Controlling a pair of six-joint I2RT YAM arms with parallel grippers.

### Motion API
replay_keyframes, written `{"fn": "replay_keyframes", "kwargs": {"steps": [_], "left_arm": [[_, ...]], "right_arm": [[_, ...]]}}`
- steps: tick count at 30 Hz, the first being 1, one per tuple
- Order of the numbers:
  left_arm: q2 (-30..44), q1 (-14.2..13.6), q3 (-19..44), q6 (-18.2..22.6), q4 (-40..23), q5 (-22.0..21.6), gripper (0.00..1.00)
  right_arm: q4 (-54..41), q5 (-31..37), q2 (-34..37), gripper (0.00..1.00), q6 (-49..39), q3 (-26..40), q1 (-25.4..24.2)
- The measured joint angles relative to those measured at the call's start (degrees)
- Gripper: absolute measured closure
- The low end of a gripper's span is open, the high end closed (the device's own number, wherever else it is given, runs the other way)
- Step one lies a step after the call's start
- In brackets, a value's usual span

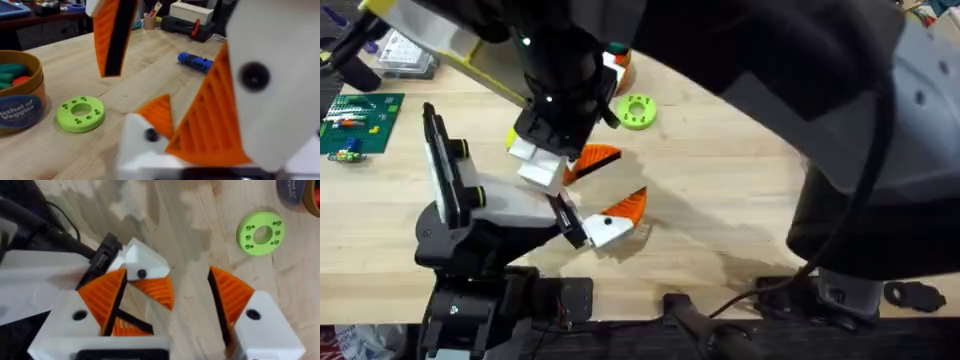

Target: Pick up the gripper from the table and insert it into the empty holder that is missing its gripper. Then pick up a screw, insert it into the mounting hole, and use the screwdriver to tighten it. Finally, clean up the table by picking up the vegetable and placing it into the bucket.

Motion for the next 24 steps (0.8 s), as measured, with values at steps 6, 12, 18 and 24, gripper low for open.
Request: {"fn": "replay_keyframes", "kwargs": {"steps": [6, 12, 18, 24], "left_arm": [[0.0, 0.0, 0.0, -0.1, 0.0, 0.0, 0.709], [0.0, 0.0, 0.0, 0.0, 0.0, 0.0, 0.948], [0.0, 0.0, 0.0, 0.2, 0.0, 0.0, 0.994], [0.0, 0.0, 0.0, 0.2, 0.0, 0.0, 0.995]], "right_arm": [[-0.1, -0.1, 0.0, 0.009, 0.0, 0.0, 0.0], [-0.1, -0.2, 0.0, 0.009, 0.0, 0.0, 0.1], [0.0, -0.3, 0.0, 0.008, 0.0, 0.0, 0.1], [0.0, -0.3, 0.0, 0.009, 0.0, 0.0, 0.1]]}}
